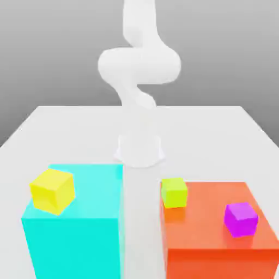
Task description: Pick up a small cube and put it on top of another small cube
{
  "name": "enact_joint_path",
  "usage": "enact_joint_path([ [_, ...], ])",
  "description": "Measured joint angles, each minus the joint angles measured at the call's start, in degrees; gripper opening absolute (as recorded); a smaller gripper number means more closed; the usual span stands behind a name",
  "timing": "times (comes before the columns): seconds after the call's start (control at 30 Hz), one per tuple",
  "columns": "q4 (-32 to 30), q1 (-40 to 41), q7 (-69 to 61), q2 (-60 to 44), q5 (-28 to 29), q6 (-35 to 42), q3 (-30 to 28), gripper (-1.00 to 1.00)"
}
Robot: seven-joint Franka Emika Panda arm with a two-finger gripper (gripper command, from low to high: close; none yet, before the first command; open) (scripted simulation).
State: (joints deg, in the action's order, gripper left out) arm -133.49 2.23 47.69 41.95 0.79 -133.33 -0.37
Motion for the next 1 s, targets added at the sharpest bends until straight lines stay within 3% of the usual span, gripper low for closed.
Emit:
enact_joint_path([
  [0.4,-8.44,10.24,7.20,-22.01,-1.26,-6.65,-8.80,0.00],
  [0.77,-17.89,18.83,1.39,-41.41,-15.88,-13.81,-18.58,0.00],
  [0.9,-25.94,25.25,-3.79,-40.96,-12.12,-21.40,-16.33,0.00],
  [1.0,-32.20,22.95,-6.66,-38.78,-5.57,-27.31,-14.20,0.00],
])
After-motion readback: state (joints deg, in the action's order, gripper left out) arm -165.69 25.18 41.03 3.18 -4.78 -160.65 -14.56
